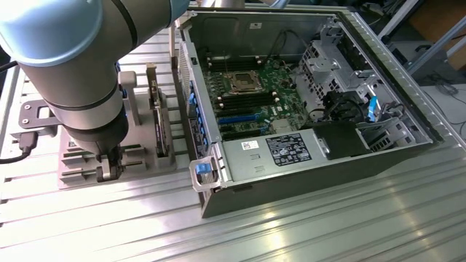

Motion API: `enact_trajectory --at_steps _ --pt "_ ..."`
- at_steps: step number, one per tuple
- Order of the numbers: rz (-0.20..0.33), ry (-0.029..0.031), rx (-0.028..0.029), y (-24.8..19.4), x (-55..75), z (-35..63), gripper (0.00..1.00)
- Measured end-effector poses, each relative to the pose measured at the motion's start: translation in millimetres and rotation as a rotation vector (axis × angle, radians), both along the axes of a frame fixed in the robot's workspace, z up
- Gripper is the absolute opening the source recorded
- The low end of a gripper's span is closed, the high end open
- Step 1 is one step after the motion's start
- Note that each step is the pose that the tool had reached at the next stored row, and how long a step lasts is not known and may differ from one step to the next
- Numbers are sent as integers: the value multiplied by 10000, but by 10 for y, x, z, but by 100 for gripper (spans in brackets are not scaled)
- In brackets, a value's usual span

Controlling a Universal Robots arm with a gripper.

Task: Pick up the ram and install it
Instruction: 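Pick up the ram and move it above insertion slot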

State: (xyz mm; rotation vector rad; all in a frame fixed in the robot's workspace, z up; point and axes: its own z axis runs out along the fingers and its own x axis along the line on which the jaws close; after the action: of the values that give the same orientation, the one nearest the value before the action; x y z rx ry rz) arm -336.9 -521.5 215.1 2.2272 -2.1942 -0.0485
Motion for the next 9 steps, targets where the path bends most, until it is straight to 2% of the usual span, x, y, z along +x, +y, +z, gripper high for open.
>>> enact_trajectory --at_steps 1,9 --pt "1 -2 1 -15 1 -1 30" --pt "1 -1 3 -16 1 -15 30"
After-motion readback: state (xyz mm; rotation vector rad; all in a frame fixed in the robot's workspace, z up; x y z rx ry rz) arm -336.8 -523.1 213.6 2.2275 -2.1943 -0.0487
